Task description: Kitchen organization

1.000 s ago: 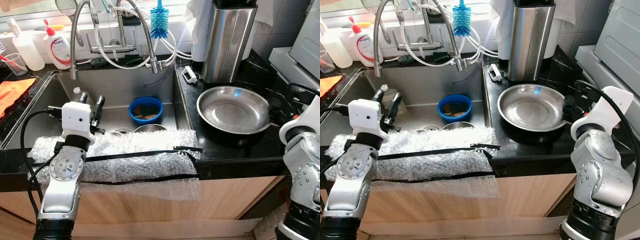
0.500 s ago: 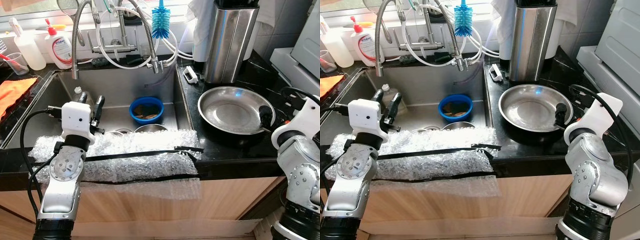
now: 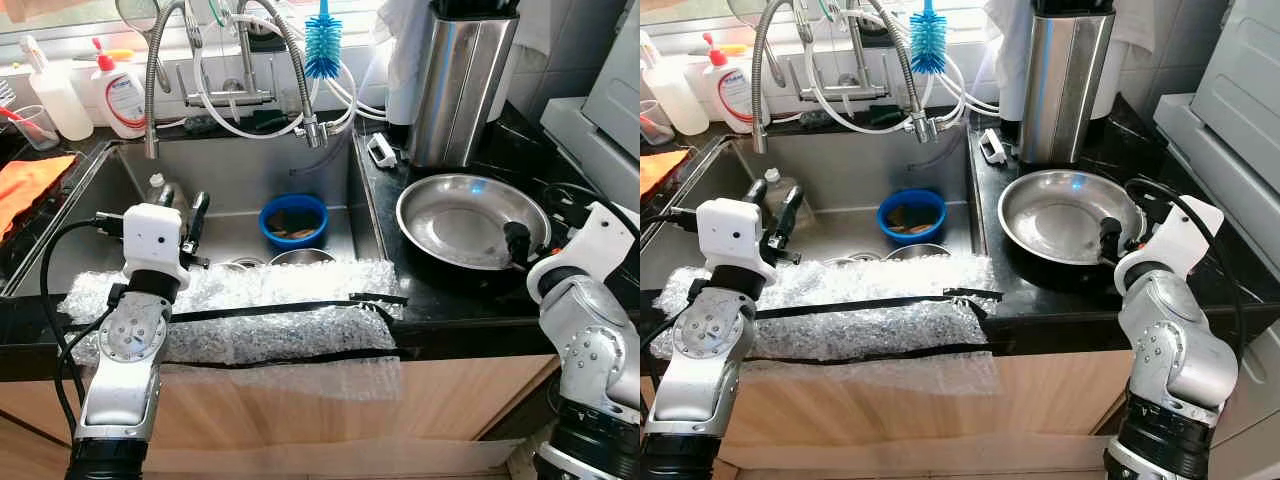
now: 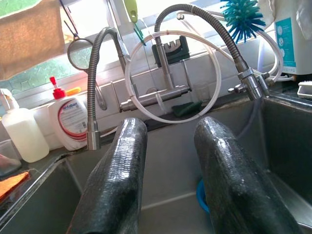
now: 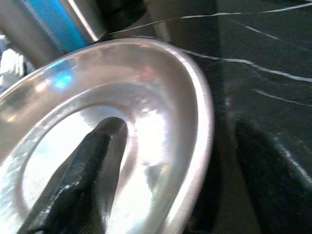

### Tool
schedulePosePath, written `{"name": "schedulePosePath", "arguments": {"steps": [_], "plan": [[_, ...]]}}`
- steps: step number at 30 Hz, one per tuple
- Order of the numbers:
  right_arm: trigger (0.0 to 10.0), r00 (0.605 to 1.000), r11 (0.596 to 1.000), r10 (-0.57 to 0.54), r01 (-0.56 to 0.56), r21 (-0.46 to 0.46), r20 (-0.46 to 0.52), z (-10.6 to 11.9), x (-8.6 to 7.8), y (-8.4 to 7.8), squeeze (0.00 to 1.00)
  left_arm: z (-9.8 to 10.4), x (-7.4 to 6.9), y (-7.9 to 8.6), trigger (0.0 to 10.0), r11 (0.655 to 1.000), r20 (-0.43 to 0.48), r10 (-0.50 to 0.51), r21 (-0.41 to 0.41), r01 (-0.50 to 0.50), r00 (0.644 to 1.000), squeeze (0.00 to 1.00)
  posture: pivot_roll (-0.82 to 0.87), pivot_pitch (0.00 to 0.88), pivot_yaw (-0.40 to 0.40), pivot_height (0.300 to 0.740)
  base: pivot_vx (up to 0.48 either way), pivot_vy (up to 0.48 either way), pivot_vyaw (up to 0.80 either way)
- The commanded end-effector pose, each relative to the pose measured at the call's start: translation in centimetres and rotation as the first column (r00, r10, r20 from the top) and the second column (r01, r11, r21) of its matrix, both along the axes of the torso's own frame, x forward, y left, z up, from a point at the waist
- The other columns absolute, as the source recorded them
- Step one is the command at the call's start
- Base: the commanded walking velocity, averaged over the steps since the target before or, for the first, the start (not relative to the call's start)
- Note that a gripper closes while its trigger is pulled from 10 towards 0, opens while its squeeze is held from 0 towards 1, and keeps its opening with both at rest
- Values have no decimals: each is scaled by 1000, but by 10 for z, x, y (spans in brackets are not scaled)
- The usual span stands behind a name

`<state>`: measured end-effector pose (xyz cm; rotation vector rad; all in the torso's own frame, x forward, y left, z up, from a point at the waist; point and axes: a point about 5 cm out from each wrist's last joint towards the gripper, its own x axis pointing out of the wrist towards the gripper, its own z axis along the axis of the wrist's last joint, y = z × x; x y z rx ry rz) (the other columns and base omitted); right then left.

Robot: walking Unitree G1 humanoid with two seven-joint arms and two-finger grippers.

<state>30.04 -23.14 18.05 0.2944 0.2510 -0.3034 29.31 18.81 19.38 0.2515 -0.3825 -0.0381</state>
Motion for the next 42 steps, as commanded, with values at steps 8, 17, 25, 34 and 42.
{"name": "schedulePosePath", "arguments": {"steps": [8,17,25,34,42], "plan": [[10000,1000,1000,16,-16,-7,-1,-2,5,6,0,1,3,0,10000,999,-2,-14,35,14,1000,0,-118,0,56,740,0,0,0],[0,1000,1000,15,-15,-12,10,-2,7,8,0,2,5,-2,10000,999,-1,-26,36,26,1000,0,-114,0,62,740,0,0,0],[0,1000,1000,12,-12,-5,10,-3,7,10,0,1,4,-3,10000,998,-13,-37,56,37,999,0,-113,0,68,740,0,0,0],[0,1000,1000,9,-9,6,16,-3,8,12,0,4,5,-5,10000,997,-5,-45,70,45,999,0,-108,0,65,740,0,0,0],[0,993,999,35,-35,-3,112,1,14,24,0,8,6,-4,10000,993,21,-27,113,25,999,0,-113,0,60,740,0,0,0]]}}
